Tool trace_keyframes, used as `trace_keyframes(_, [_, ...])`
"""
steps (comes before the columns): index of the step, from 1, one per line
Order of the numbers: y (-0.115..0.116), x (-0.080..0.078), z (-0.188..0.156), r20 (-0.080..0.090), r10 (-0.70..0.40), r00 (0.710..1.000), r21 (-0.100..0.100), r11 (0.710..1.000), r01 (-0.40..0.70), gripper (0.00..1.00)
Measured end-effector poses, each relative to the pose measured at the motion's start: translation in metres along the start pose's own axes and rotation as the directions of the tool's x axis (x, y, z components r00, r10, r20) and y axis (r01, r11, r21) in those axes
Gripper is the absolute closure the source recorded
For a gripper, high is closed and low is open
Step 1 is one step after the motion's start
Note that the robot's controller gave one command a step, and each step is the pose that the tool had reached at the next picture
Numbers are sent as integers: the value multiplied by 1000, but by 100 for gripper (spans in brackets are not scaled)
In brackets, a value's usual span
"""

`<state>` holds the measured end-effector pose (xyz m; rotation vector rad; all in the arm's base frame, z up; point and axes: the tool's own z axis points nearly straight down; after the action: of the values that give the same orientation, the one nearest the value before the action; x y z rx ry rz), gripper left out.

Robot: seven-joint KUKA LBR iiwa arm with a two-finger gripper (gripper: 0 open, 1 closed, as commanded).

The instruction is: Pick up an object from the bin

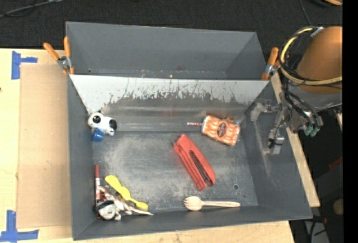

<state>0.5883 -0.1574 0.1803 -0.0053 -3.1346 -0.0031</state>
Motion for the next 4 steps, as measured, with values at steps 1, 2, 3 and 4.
trace_keyframes(1, [1, -1, -5, 7, -4, 1000, 2, 1000, 4, 0])
trace_keyframes(2, [18, -4, 61, 4, 1, 1000, 0, 1000, -1, 0])
trace_keyframes(3, [26, -3, 55, 17, 17, 1000, 3, 1000, -17, 0])
trace_keyframes(4, [35, -18, 43, 4, -11, 1000, 0, 1000, 11, 0])
